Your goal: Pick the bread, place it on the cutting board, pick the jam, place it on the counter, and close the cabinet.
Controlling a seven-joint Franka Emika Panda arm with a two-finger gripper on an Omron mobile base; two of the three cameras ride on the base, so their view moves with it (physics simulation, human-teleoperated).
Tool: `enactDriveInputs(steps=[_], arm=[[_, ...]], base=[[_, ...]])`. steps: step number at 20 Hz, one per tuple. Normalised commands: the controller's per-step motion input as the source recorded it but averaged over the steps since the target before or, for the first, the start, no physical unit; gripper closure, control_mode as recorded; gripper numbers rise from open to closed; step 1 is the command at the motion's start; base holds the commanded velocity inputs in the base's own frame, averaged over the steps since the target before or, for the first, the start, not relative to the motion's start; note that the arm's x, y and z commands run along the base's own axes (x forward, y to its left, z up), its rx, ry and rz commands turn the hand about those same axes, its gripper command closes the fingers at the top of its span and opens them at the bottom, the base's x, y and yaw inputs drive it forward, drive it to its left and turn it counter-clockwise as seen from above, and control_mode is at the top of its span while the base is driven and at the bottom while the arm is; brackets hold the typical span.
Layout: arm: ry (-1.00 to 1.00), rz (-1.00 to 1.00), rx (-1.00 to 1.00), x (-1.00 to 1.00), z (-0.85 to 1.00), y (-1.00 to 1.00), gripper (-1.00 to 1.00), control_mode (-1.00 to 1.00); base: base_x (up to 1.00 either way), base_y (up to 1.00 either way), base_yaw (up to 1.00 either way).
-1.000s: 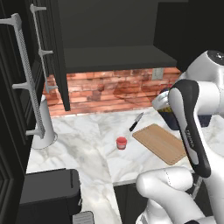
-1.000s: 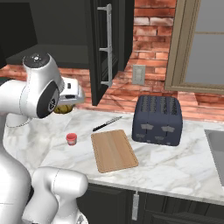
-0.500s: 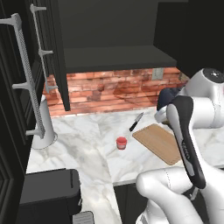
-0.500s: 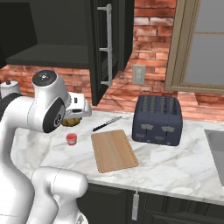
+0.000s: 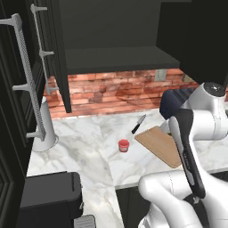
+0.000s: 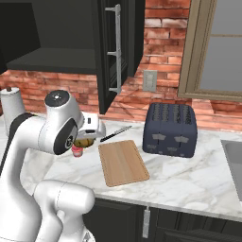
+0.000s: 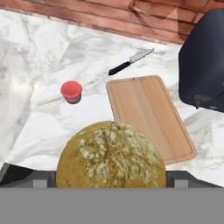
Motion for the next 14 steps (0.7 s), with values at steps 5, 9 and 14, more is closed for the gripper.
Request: enactDriveInputs(steps=[5,9,14], arm=[[0.01,-0.03,-0.03,0.13,-0.28,-0.13,1.0,-1.0],[0.0,-0.03,-0.05,0.21,-0.27,-0.06,1.0,-1.0],[0.0,-0.02,-0.05,0.28,-0.26,-0.05,1.0,-1.0]], base=[[0.0,0.0,0.0],[0.0,0.0,0.0],[0.0,0.0,0.0]])
